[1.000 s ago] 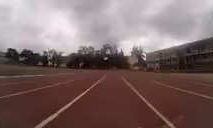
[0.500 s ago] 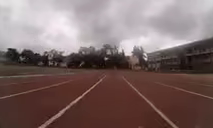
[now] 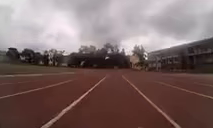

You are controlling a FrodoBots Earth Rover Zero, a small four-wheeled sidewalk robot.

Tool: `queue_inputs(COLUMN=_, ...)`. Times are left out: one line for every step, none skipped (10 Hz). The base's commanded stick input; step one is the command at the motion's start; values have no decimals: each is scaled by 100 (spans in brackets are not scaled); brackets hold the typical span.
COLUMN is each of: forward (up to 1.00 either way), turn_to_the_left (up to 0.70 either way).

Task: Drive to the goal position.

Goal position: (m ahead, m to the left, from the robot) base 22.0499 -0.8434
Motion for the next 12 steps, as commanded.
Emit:
queue_inputs(forward=70, turn_to_the_left=0)
queue_inputs(forward=70, turn_to_the_left=0)
queue_inputs(forward=70, turn_to_the_left=0)
queue_inputs(forward=70, turn_to_the_left=0)
queue_inputs(forward=70, turn_to_the_left=0)
queue_inputs(forward=70, turn_to_the_left=0)
queue_inputs(forward=70, turn_to_the_left=0)
queue_inputs(forward=70, turn_to_the_left=0)
queue_inputs(forward=70, turn_to_the_left=0)
queue_inputs(forward=70, turn_to_the_left=0)
queue_inputs(forward=70, turn_to_the_left=0)
queue_inputs(forward=70, turn_to_the_left=0)
